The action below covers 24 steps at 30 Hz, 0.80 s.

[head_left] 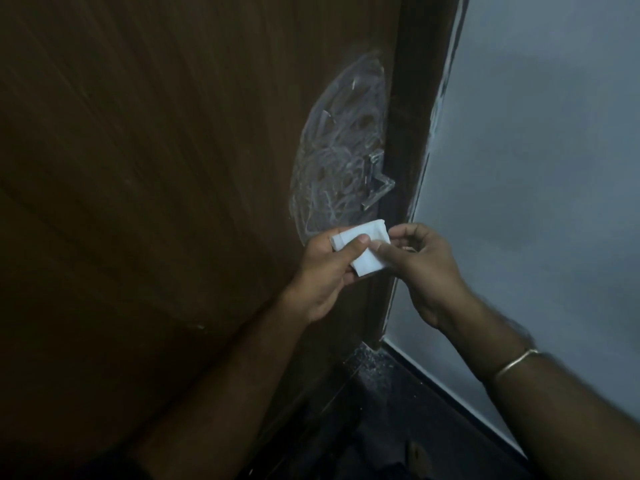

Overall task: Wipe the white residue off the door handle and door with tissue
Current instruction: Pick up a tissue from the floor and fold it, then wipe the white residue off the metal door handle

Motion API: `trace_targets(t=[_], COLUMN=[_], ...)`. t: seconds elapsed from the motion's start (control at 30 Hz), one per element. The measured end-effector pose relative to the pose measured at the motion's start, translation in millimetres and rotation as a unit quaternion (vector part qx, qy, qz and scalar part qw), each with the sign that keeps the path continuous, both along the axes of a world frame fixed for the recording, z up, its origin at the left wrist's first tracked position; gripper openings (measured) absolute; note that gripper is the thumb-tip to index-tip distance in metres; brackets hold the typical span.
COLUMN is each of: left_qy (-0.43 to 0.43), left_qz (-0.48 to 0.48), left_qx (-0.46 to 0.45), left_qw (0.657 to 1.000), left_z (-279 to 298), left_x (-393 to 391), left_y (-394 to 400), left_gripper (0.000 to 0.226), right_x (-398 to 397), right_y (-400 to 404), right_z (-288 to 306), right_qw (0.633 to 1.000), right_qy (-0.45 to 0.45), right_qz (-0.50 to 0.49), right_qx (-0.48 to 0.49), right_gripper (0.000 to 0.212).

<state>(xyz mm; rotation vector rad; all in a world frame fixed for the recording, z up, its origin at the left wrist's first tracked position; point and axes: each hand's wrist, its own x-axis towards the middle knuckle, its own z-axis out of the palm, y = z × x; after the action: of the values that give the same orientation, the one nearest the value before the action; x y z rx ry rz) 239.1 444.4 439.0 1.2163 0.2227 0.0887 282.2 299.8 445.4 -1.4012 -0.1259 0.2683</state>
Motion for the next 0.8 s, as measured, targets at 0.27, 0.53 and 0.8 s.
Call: trace_targets(t=[0.27,0.53,0.8], left_qy=[0.055,0.136,0.153], left_qz=[0.068,0.163,0.227], left_qx=[0.044,0.096,0.091], left_qw=[0.995,0.972,0.958], left_z=[-11.9,-22.8,-35.2], left_x=[38.2,83.0,115.8], left_y=[-0.3,-20.1,-30.6], left_gripper=[0.023,0.035,0.015], right_x=[57.5,117.9,161.1], right_y=[-3.1,-10.5,-10.9], right_z=[-26.3,-43.5,-53.9], right_qw=[0.985,0.961,0.956], right_qy=[0.095,0.178,0.226], right_qz=[0.137,0.206,0.184], right_qx=[0.042,0.054,0.022], right_gripper=[0.025,0.036,0.016])
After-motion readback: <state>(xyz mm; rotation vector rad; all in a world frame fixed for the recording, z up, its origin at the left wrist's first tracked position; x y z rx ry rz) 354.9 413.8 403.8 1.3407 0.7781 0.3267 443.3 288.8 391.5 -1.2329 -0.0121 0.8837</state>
